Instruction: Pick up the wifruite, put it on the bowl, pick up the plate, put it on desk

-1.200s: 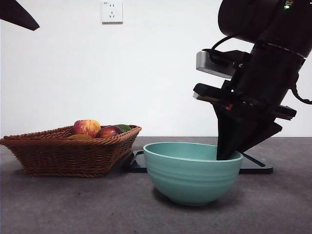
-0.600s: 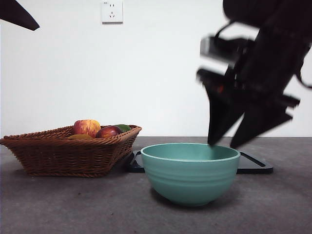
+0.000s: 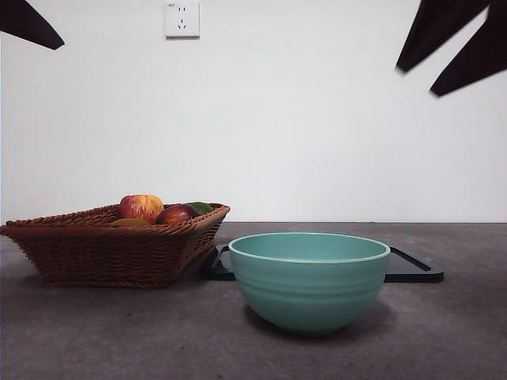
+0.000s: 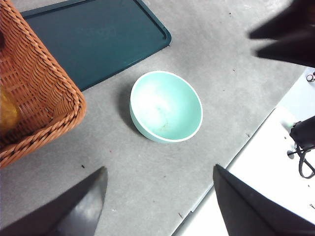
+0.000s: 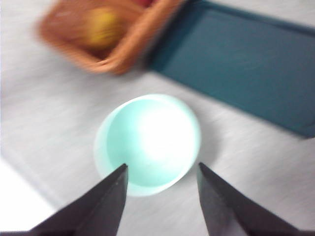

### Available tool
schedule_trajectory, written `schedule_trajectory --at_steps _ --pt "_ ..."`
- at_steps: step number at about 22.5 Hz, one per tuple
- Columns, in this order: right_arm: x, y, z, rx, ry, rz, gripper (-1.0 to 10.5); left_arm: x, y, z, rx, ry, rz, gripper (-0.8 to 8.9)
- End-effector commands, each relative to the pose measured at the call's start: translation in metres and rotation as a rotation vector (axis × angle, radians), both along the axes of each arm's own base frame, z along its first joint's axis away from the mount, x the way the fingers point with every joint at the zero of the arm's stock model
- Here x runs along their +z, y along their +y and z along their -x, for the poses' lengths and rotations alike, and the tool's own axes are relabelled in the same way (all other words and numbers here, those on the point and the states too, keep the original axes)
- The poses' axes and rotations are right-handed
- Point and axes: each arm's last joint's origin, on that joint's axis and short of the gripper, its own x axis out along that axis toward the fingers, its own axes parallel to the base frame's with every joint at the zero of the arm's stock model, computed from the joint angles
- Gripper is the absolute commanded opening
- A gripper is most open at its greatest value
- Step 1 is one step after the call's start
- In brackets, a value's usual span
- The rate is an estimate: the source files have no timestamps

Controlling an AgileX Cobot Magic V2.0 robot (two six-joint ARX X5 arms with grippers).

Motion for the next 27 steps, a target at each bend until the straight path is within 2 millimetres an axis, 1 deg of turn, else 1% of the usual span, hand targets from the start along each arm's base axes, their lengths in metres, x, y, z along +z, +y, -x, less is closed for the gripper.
schedule_trajectory --at_steps 1,3,6,16,17,19,20,21,22,23,27 --pt "0.007 -0.005 0.013 0.054 0.027 -0.045 2.2 0.004 -0.002 -0.001 -0.018 -0.02 0.007 3.44" --pt "0.008 -0.012 0.023 0.07 0.048 -0.048 2.2 0.004 -0.002 -0.001 -0.018 -0.019 0.007 3.44" --pt "0.008 -0.018 0.031 0.07 0.058 -0.039 2.2 0.004 -0.002 -0.001 -0.018 -0.02 0.007 3.44" --pt "0.008 -0.018 0.032 0.071 0.056 -0.038 2.2 0.004 -0.002 -0.001 -0.018 -0.02 0.007 3.36" --pt "0.008 -0.018 0.031 0.071 0.056 -0.038 2.2 0.004 -0.002 -0.001 -0.018 -0.02 0.007 3.22" --pt "0.008 -0.018 0.032 0.071 0.057 -0.038 2.0 0.004 -0.002 -0.001 -0.018 -0.02 0.007 2.29" --pt "0.008 -0.018 0.032 0.071 0.057 -0.038 1.6 0.004 -0.002 -0.001 -0.018 -0.02 0.007 1.63" --pt "0.008 -0.018 0.032 0.071 0.057 -0.038 0.9 0.004 -0.002 -0.001 -0.018 -0.02 0.007 0.97" --pt "0.008 -0.018 0.032 0.071 0.056 -0.038 0.3 0.004 -0.002 -0.001 -0.018 -0.02 0.007 0.43" --pt "0.008 -0.018 0.032 0.071 0.056 -0.038 0.0 0.004 -0.002 -0.001 -0.018 -0.02 0.007 0.02" --pt "0.008 -0.018 0.032 0.071 0.057 -0.037 0.1 0.004 -0.002 -0.001 -0.02 -0.023 0.006 0.07"
